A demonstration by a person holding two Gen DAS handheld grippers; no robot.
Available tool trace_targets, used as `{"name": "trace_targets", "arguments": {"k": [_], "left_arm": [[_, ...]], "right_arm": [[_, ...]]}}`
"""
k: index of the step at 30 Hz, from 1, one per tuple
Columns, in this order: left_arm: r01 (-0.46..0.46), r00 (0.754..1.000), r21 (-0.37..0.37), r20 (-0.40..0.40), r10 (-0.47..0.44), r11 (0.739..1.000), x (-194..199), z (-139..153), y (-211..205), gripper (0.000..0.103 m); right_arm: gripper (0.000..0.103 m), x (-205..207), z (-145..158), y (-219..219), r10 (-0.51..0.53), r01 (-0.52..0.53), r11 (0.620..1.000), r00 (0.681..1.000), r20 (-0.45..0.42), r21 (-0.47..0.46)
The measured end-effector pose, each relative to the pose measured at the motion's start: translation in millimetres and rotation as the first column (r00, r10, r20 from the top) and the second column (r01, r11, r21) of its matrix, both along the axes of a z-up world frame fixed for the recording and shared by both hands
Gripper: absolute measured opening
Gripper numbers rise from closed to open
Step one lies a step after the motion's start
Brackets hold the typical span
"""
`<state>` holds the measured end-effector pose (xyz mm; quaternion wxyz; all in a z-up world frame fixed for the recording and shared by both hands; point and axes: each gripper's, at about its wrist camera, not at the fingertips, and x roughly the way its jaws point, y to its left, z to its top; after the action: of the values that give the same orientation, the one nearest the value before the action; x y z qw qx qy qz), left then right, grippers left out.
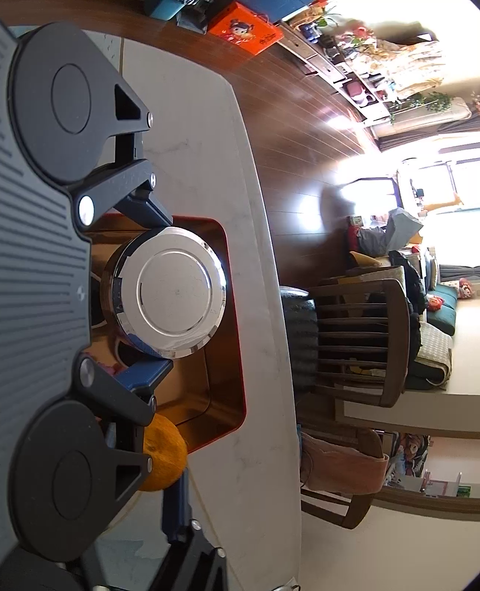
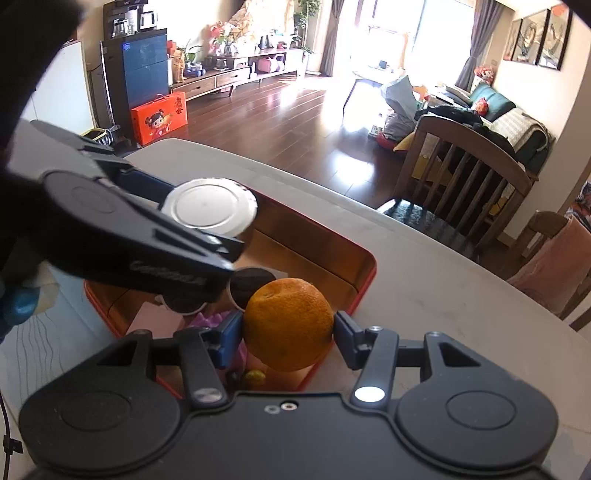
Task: Organize rigid objects
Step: 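Lower tin and orange into the red box and open both tools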
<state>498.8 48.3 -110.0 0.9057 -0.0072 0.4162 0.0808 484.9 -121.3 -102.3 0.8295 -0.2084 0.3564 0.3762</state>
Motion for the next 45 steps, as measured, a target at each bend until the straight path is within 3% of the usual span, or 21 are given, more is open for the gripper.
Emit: {"name": "trace_targets", "arguments": {"k": [10,21,26,36,45], "left_arm": [[0.016,0.999,-0.013,-0.041,-0.016,1.0,19,-14,1,0.076],[-0.011,0.996,-0.078,-0.094,0.004,0.997,26,-27,11,0.076],[-0.023,0.995,-0.107,-0.1,0.012,0.994,23,-26,12,0.076],[-0.035,0.998,-0.146,-0.062,0.026,0.989,2,-8,14,0.076],[-0.011,1.0,-0.122,0.003,0.011,0.992,-31,23,7,0.076]], "right_arm": [[0.053,8,-9,6,0.004,-0.003,1.0,1.0,-0.027,0.009],[0.053,11,-9,2,-0.02,0.021,1.0,0.999,-0.045,0.017],[0.063,5,-3,3,-0.017,0.018,0.999,0.999,-0.034,0.03],[0.069,-3,11,-7,-0.037,0.04,0.997,0.998,-0.044,0.067],[0.074,-19,40,-27,-0.088,0.096,0.987,0.994,-0.059,0.131]]}}
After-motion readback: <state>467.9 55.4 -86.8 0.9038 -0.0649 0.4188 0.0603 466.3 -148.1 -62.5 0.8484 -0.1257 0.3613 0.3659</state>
